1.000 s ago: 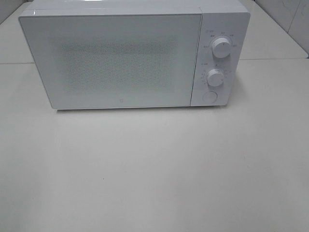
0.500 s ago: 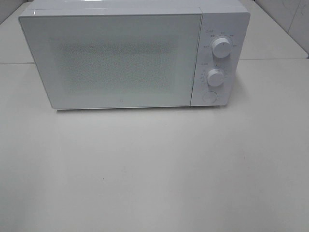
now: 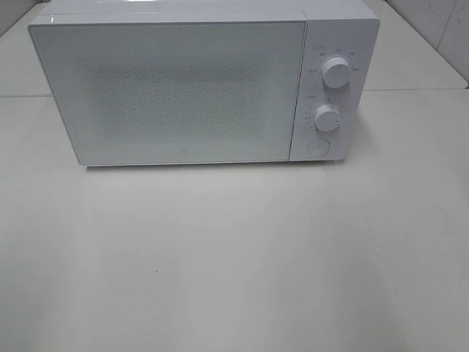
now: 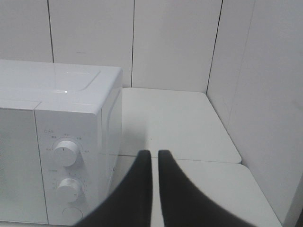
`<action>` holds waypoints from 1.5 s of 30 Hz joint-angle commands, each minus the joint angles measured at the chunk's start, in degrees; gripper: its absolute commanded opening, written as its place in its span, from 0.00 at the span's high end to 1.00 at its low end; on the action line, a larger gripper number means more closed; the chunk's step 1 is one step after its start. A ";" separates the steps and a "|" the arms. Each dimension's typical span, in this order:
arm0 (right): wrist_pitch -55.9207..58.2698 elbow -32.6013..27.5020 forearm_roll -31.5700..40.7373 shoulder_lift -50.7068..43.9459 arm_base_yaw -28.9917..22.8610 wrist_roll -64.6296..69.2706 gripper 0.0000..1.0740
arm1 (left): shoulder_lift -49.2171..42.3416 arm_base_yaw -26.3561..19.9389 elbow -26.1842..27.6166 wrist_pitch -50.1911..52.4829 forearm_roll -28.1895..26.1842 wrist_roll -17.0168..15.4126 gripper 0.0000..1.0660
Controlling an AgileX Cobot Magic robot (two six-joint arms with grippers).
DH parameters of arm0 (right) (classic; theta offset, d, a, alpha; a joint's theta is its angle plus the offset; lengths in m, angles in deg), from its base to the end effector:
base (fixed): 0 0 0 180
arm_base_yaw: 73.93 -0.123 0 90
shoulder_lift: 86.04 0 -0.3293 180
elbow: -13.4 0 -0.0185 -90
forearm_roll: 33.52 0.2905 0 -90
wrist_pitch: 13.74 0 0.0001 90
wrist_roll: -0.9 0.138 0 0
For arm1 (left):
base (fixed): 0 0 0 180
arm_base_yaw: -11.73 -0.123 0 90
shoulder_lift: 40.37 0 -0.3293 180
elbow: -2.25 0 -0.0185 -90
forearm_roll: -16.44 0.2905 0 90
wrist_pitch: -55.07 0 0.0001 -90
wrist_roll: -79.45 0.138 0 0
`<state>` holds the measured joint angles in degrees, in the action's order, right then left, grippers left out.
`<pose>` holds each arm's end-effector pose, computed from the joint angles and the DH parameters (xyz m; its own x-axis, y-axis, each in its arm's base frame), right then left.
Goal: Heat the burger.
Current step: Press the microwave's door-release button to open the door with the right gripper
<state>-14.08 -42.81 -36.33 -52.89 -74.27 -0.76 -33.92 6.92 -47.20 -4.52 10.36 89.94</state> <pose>0.1526 0.0009 0.3271 0.0175 -0.0778 -0.9968 -0.0049 0.9969 -0.0779 0.0281 -0.0103 0.2793 -0.4232 0.0932 -0.9012 0.0537 0.9955 0.0777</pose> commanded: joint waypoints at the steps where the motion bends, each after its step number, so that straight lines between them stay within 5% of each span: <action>1: -5.73 -1.83 -0.74 2.75 0.29 -1.38 0.98 | -1.09 -0.06 -0.17 0.23 0.06 -0.34 0.05; 21: -39.30 -12.72 -2.01 30.83 0.29 -0.69 0.99 | -1.09 -0.06 -0.17 0.23 0.06 -0.34 0.05; 40: -57.70 -12.72 -5.27 52.37 -0.06 9.68 0.95 | -1.09 -0.06 -0.17 0.23 0.06 -0.34 0.05; 45: -61.13 -12.72 -2.86 58.16 -5.39 22.12 1.00 | -1.09 -0.06 -0.17 0.23 0.06 -0.34 0.05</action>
<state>-73.09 -55.30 -39.71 3.26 -77.54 14.82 -33.92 6.92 -47.20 -4.52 10.36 89.94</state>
